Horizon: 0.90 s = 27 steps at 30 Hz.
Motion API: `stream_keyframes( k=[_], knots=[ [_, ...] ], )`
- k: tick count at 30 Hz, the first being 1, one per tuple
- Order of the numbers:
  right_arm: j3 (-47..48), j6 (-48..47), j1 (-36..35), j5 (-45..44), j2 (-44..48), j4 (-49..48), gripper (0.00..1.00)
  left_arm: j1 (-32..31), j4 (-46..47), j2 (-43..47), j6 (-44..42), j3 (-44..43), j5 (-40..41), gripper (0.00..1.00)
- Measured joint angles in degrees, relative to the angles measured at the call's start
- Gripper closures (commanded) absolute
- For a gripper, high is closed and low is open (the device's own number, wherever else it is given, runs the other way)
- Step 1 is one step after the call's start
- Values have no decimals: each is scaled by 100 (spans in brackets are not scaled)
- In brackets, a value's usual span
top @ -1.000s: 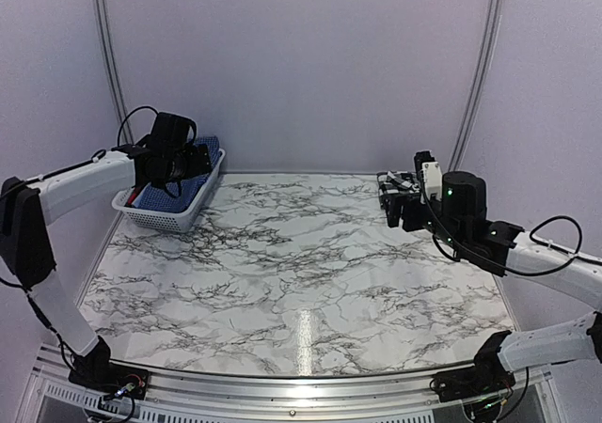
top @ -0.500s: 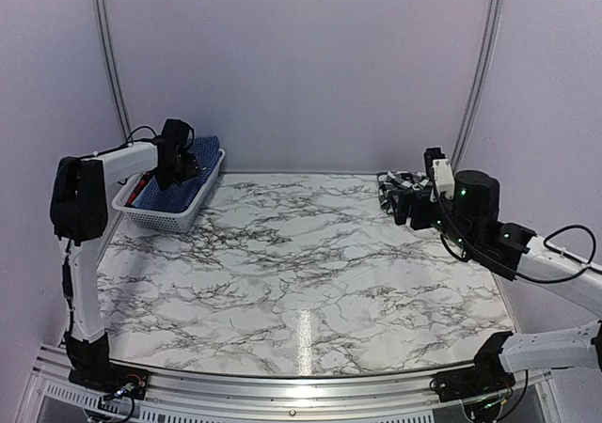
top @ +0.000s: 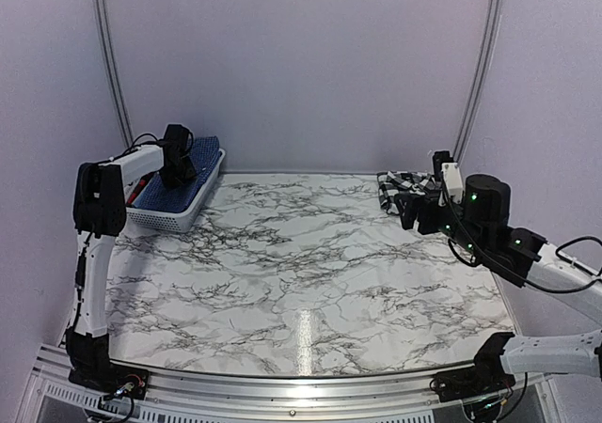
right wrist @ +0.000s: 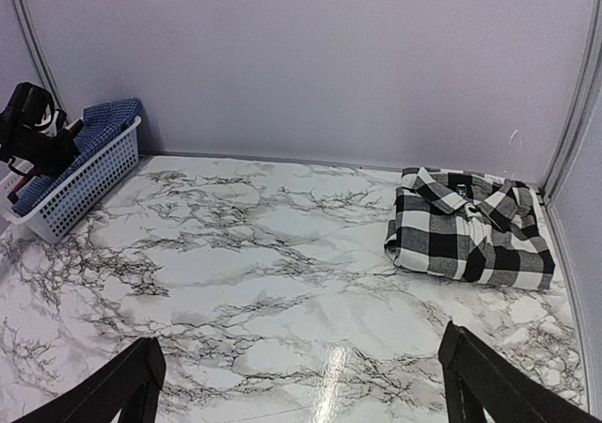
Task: Fold and stack the long sleeve shirts
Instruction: Pick up the crumpled shirt from the bin.
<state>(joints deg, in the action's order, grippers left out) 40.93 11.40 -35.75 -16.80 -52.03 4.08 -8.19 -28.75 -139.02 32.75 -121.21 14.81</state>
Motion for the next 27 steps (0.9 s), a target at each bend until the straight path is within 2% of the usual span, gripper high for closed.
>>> stream_keyframes(
  k=[3,8,9,10,11,14,21,22,25,27],
  knots=[
    [0,35,0,-2,42,42,1,37,-15,-87,-72,-177,-125,100],
    [0,57,0,0,59,79,1,63,-31,-157,-149,-396,-286,100],
    [0,59,0,0,57,81,1,63,-31,-157,-170,-426,-289,92],
    [2,59,0,0,57,83,1,63,-22,-153,-173,-444,-284,70],
    [2,59,0,-2,55,83,2,63,-22,-140,-173,-442,-267,60],
    [2,61,0,0,42,83,1,63,-37,-70,-146,-361,-48,46],
    [0,63,0,98,-42,81,1,195,-229,-46,-61,-232,192,38],
    [2,63,0,107,-44,81,1,208,-262,-52,-59,-212,186,40],
    [2,63,-2,129,-46,81,2,269,-293,-90,-39,-203,129,56],
    [0,68,-2,131,-46,81,2,289,-302,-114,-17,-203,107,81]
  ],
)
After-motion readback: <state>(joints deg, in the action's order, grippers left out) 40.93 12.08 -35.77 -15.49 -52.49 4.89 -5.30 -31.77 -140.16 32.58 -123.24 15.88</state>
